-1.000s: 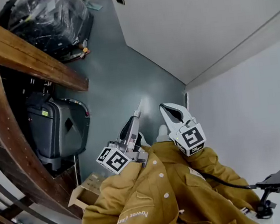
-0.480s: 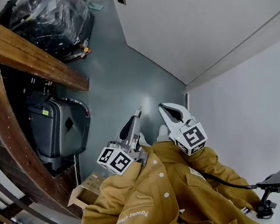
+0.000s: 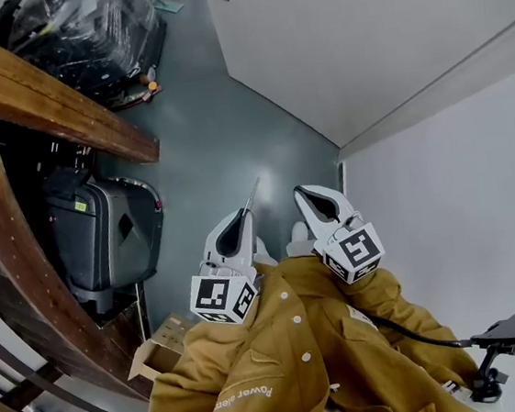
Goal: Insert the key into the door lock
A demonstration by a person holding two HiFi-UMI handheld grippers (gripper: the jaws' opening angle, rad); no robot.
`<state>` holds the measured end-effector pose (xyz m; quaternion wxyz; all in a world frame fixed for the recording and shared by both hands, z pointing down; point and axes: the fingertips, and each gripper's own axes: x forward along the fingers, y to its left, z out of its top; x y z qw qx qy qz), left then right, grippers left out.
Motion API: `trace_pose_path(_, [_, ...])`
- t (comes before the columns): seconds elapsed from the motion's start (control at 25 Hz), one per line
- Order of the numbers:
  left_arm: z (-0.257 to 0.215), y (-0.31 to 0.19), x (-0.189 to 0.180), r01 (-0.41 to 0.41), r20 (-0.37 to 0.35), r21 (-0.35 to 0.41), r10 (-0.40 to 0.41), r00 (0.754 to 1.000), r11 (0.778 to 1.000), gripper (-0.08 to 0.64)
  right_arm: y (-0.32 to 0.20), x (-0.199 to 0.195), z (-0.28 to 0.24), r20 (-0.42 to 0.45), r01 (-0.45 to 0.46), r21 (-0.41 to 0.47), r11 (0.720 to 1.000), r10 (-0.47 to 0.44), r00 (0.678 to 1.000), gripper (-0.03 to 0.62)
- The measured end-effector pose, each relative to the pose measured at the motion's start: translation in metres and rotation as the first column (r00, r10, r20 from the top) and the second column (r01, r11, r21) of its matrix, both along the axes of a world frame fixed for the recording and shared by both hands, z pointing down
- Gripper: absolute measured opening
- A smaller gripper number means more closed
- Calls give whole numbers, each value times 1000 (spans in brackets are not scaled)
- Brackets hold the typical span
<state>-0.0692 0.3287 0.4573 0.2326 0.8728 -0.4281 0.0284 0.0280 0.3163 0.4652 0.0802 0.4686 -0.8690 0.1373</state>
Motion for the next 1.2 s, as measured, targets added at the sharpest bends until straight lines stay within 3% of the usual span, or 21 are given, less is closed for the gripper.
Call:
trace_pose_path(0.32, [3, -12, -40, -15, -17, -11, 14, 1000, 1000, 21, -16, -29, 3, 7, -52, -10, 999, 52, 999, 5])
trace_pose_path(0.88, [25, -77, -88, 42, -64, -48, -46, 997, 998, 21, -73, -76, 29, -15, -13, -46, 999, 12, 1000, 6])
trace_pose_path(1.2, [9, -214, -19, 36, -29, -23, -37, 999, 999, 21, -214, -12, 17, 18, 17, -30, 999, -16, 1000, 6])
